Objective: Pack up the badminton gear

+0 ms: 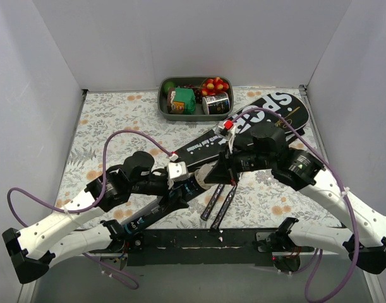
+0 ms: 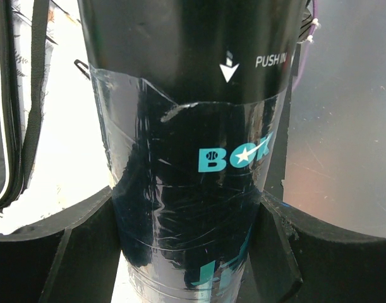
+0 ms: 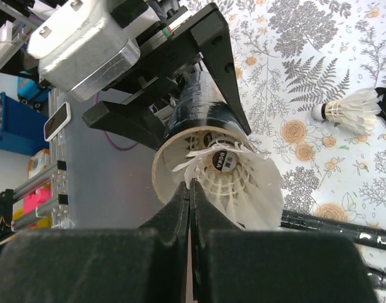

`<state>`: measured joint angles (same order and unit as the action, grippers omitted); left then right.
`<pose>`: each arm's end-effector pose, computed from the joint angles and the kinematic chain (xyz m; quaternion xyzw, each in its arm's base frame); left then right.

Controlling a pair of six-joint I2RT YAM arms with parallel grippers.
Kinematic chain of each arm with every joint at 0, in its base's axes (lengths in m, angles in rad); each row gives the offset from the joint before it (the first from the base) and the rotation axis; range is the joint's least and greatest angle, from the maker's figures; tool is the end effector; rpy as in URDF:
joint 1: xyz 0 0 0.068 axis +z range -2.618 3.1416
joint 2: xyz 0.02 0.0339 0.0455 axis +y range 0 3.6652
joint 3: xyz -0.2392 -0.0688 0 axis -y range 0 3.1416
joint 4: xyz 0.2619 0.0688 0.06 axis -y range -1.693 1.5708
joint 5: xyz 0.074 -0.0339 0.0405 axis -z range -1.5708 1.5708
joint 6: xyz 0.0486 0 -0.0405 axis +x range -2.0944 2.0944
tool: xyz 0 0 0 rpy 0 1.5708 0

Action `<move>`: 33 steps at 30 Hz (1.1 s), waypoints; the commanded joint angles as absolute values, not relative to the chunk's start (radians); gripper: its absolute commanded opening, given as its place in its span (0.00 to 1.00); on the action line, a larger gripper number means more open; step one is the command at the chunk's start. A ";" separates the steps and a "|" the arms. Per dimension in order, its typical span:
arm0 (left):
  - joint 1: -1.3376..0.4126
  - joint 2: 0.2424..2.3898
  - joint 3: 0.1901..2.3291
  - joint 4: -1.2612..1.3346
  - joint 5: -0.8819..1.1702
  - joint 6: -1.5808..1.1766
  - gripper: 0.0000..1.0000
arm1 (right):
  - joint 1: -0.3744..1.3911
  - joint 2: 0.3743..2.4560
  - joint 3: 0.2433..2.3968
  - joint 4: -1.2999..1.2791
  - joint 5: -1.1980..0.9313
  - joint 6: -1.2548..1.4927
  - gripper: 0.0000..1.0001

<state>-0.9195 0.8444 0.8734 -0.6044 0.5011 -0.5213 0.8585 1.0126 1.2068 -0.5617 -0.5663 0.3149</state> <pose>0.1142 -0.1883 0.2964 0.2844 0.8110 -0.4688 0.2039 0.1411 0.2033 0.3845 -0.3648 0.7201 0.4927 0.3251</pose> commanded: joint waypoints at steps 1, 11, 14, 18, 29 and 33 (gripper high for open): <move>-0.925 0.808 0.868 -0.606 0.523 -0.534 0.24 | 0.870 1.069 1.163 -0.416 -0.569 0.316 0.01; -0.923 0.795 0.871 -0.607 0.519 -0.529 0.24 | 0.977 1.218 1.112 -0.282 -0.676 0.333 0.01; -0.925 0.788 0.873 -0.609 0.517 -0.531 0.24 | 0.999 1.235 1.075 -0.250 -0.705 0.350 0.01; -0.925 0.784 0.870 -0.609 0.517 -0.529 0.24 | 0.999 1.213 1.057 -0.241 -0.718 0.350 0.12; -0.925 0.778 0.865 -0.611 0.522 -0.532 0.24 | 0.968 1.068 1.417 -0.662 -0.361 0.256 0.57; -0.925 0.778 0.865 -0.611 0.522 -0.532 0.24 | 0.963 1.035 1.523 -0.787 -0.143 0.279 0.60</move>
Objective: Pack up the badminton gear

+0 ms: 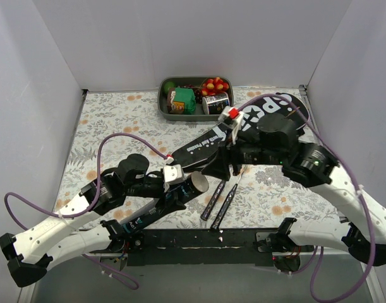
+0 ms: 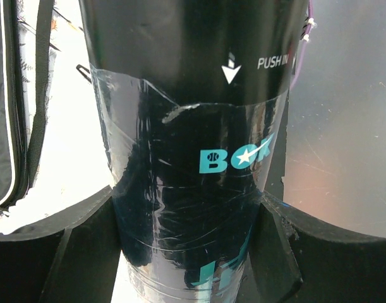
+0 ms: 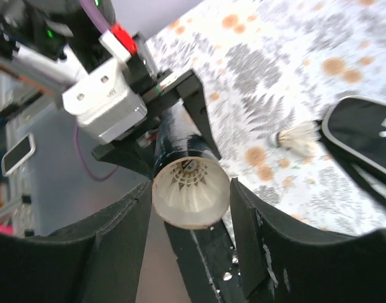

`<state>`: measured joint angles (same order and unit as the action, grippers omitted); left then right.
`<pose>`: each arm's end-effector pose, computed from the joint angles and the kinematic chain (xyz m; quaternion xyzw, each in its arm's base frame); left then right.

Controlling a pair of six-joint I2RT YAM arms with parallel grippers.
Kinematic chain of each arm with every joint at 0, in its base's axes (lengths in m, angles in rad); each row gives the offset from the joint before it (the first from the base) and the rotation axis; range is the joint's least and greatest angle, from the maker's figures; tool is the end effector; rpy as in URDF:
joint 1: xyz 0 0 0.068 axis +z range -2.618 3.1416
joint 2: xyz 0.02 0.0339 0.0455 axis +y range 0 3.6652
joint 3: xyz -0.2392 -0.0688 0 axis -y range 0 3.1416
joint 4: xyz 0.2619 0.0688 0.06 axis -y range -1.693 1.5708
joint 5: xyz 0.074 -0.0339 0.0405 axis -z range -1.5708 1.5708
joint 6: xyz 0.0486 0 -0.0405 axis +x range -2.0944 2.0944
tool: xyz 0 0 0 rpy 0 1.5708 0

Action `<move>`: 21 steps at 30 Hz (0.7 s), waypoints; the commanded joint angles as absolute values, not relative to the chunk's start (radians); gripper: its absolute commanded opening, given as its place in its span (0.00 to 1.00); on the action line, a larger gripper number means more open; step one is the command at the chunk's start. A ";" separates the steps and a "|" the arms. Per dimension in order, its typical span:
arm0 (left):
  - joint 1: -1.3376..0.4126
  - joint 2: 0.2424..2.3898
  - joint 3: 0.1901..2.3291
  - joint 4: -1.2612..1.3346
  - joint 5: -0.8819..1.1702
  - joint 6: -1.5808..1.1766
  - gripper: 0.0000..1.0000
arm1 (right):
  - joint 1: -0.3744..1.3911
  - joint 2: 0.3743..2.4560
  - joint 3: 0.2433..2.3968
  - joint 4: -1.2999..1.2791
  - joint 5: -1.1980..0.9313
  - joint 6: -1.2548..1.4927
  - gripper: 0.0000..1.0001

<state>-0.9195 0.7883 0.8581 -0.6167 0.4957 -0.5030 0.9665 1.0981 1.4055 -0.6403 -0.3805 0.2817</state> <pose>0.1078 -0.1796 0.3005 0.2923 0.8020 -0.4720 0.2202 0.1301 0.2202 0.4240 -0.3719 0.7165 0.4579 0.3723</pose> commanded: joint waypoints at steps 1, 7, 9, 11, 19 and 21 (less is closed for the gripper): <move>-0.923 0.778 0.862 -0.609 0.522 -0.534 0.24 | 0.965 1.020 1.520 -0.798 -0.099 0.291 0.61; -0.923 0.770 0.856 -0.609 0.520 -0.545 0.24 | 0.934 0.991 1.321 -0.763 0.169 0.405 0.64; -0.925 0.765 0.861 -0.611 0.520 -0.543 0.24 | 0.907 1.009 1.266 -0.691 0.137 0.417 0.64; -0.925 0.765 0.864 -0.614 0.517 -0.545 0.24 | 0.847 1.049 1.203 -0.634 0.071 0.416 0.64; -0.923 0.735 0.861 -0.618 0.514 -0.546 0.24 | 0.658 1.234 1.071 -0.307 -0.293 0.379 0.64; -0.923 0.727 0.859 -0.617 0.514 -0.549 0.24 | 0.652 1.282 1.083 -0.259 -0.365 0.347 0.66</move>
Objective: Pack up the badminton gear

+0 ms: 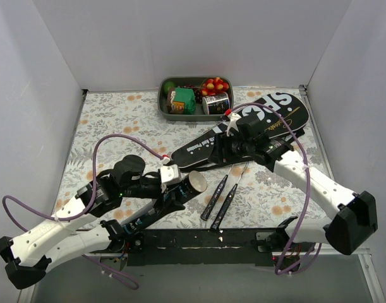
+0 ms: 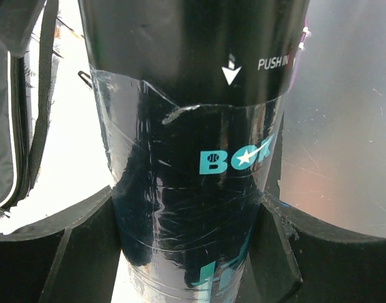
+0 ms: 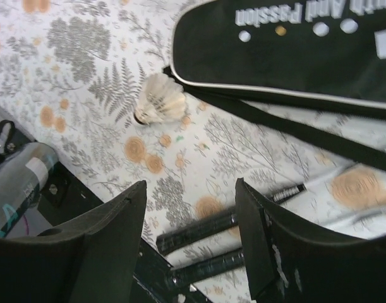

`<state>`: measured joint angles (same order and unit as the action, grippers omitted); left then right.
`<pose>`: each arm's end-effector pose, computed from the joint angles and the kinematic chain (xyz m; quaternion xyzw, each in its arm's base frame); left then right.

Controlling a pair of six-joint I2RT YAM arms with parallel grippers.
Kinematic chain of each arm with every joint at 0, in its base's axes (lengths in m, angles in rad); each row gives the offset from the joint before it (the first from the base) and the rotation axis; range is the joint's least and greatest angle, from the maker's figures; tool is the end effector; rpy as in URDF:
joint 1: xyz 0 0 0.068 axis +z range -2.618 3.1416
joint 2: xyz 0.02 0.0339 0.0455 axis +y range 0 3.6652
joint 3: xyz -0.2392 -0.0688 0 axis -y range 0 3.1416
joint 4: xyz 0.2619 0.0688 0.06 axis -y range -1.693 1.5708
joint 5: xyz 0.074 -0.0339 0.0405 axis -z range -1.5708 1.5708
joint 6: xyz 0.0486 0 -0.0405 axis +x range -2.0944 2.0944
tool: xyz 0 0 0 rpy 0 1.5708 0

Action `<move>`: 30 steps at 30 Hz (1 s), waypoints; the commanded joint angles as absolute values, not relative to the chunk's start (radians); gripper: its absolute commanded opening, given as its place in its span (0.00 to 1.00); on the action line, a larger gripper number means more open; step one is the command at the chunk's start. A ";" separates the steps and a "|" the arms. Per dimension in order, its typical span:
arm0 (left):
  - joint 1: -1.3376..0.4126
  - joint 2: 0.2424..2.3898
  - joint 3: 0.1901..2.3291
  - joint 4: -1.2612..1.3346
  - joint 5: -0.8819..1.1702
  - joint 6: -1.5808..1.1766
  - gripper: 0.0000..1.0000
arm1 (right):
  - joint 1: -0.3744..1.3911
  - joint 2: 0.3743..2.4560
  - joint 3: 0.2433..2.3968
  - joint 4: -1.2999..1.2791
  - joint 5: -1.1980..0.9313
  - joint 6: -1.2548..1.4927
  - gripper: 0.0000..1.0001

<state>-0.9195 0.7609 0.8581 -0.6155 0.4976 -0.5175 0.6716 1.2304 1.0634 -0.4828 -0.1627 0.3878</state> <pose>0.1046 -0.1755 0.3058 0.2885 0.7965 -0.4807 0.2263 0.2342 0.1962 0.2808 -0.1620 0.8788 0.2866 0.3454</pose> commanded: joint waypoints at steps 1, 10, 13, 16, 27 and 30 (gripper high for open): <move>-0.925 0.721 0.856 -0.617 0.517 -0.552 0.24 | 0.652 1.333 1.089 -0.250 -0.394 0.333 0.66; -0.925 0.715 0.861 -0.617 0.531 -0.560 0.24 | 0.649 1.619 1.225 -0.193 -0.638 0.238 0.67; -0.925 0.719 0.876 -0.629 0.532 -0.560 0.24 | 0.650 1.695 1.281 -0.209 -0.686 0.209 0.66; -0.925 0.716 0.884 -0.630 0.535 -0.563 0.24 | 0.653 1.759 1.314 -0.225 -0.713 0.178 0.64; -0.923 0.715 0.900 -0.646 0.532 -0.563 0.24 | 0.709 1.923 1.417 -0.319 -0.825 0.075 0.63; -0.925 0.718 0.899 -0.647 0.532 -0.563 0.24 | 0.732 1.951 1.420 -0.333 -0.825 0.058 0.62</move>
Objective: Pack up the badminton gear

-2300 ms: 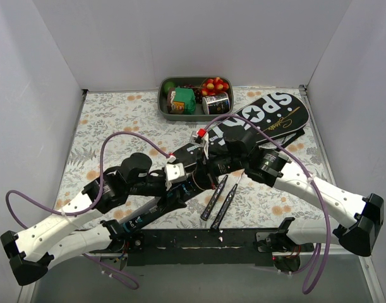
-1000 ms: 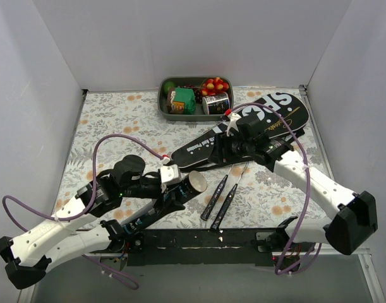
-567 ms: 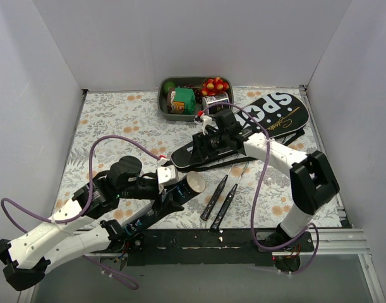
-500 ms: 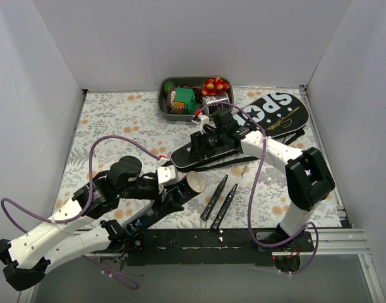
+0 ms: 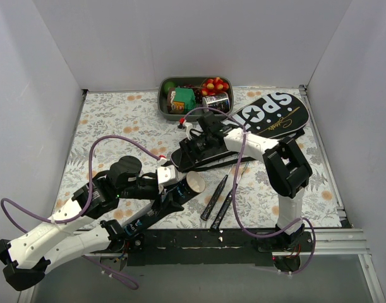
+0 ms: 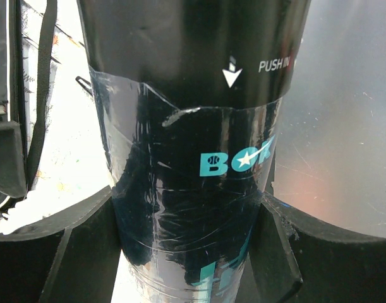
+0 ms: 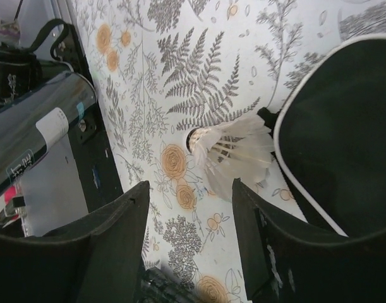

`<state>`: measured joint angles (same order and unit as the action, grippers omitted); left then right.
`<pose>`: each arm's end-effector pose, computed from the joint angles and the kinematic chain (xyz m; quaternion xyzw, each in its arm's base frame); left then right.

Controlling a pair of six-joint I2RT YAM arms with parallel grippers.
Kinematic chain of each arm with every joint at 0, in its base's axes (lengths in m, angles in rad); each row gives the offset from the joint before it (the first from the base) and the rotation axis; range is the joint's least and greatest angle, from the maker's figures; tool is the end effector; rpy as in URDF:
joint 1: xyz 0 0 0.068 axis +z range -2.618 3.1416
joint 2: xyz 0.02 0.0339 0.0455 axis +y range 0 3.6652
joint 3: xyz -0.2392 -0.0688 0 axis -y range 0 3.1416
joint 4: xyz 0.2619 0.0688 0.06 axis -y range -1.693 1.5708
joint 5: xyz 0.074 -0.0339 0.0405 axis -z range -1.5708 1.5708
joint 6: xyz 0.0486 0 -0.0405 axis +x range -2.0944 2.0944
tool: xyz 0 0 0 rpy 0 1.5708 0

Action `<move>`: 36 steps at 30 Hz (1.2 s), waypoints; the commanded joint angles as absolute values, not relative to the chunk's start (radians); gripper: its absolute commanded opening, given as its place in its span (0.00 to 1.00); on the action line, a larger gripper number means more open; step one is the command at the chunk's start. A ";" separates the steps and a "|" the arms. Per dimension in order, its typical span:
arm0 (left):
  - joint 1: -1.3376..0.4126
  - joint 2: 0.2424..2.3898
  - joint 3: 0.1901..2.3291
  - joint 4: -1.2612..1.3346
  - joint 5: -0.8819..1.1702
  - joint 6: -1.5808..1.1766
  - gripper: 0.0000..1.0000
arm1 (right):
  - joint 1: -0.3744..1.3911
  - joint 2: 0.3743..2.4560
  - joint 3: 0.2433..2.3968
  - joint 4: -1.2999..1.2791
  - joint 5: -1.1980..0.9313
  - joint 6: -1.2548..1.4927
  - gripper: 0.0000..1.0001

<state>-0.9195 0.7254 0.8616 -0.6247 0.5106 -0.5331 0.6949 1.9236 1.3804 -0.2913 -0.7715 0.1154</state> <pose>0.0994 -0.1696 0.3126 0.2869 0.7889 -0.4928 0.2289 0.3093 0.3020 0.1733 -0.3767 0.7897 0.4541 0.1681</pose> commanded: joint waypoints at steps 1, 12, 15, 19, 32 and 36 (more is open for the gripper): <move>-0.925 0.718 0.899 -0.647 0.531 -0.563 0.24 | 0.733 1.957 1.417 -0.331 -0.825 0.058 0.62; -0.923 0.712 0.899 -0.658 0.529 -0.563 0.24 | 0.756 2.000 1.422 -0.336 -0.844 0.040 0.60; -0.923 0.712 0.903 -0.663 0.529 -0.560 0.24 | 0.762 2.014 1.427 -0.344 -0.844 0.034 0.58; -0.923 0.709 0.902 -0.666 0.531 -0.560 0.24 | 0.773 2.029 1.427 -0.345 -0.856 0.032 0.55; -0.925 0.704 0.899 -0.672 0.529 -0.560 0.24 | 0.790 2.002 1.404 -0.339 -0.830 0.031 0.01; -0.925 0.709 0.904 -0.673 0.531 -0.560 0.24 | 0.790 1.871 1.339 -0.327 -0.781 0.049 0.01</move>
